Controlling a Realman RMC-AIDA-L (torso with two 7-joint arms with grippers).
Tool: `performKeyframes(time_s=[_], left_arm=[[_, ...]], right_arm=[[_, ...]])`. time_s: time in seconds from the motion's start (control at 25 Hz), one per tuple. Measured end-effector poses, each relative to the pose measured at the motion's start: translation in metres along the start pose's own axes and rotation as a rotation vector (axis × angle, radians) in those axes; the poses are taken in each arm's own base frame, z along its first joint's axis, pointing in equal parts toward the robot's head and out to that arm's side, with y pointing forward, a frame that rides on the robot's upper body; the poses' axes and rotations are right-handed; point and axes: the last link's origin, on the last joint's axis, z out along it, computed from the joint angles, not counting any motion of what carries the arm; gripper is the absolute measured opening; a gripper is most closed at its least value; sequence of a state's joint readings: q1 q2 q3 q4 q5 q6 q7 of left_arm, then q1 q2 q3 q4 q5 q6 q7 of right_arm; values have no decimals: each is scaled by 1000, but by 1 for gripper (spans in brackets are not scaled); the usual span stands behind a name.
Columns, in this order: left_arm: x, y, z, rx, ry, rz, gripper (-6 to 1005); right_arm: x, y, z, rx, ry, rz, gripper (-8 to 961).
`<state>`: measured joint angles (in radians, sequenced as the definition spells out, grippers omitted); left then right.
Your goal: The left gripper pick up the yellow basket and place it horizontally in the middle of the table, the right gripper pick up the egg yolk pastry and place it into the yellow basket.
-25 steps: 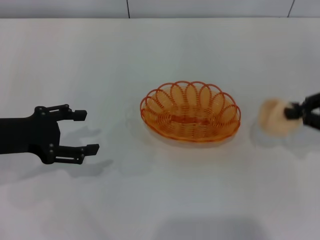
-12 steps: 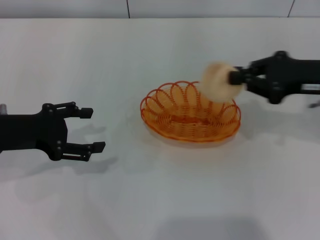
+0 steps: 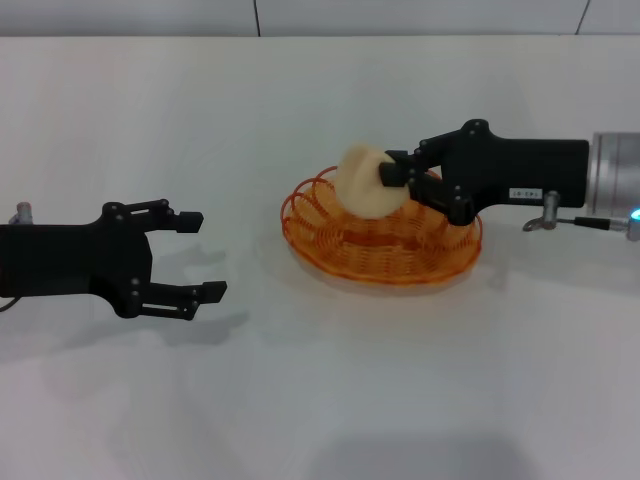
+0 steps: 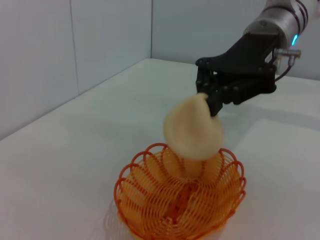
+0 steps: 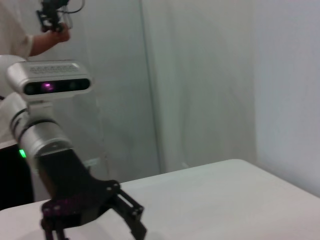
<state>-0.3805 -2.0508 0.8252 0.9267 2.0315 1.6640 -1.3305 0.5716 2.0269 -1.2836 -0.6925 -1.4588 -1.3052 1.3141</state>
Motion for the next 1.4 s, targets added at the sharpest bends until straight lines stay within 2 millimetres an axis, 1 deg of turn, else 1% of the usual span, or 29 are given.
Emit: performKeyframes(time_s=[0.16, 0.36, 0.6, 0.76, 0.96, 1.08, 1.12, 1.16, 1.4], left_arm=[[-2, 1, -1, 0, -4, -6, 893], [-3, 2, 2, -8, -16, -13, 893], [-4, 3, 2, -7, -16, -16, 893], [-5, 4, 2, -6, -16, -15, 893], [-5, 4, 3, -8, -16, -12, 893], [-3, 3, 4, -11, -15, -10, 893], [-3, 3, 3, -11, -14, -10, 893], [-3, 3, 3, -11, -13, -10, 893], [-2, 2, 0, -16, -15, -9, 893]], right_arm=[[6, -1, 5, 46, -8, 0, 54], [8, -1, 5, 59, -4, 3, 252], [10, 4, -2, 34, -14, 7, 426], [11, 13, -18, 1, -46, -15, 561], [15, 22, -53, -37, -96, -59, 746], [20, 25, -73, -62, -77, -59, 837], [22, 26, -77, -68, -65, -62, 868], [26, 29, -84, -81, -42, -68, 867], [46, 38, -107, -79, 31, -79, 863]])
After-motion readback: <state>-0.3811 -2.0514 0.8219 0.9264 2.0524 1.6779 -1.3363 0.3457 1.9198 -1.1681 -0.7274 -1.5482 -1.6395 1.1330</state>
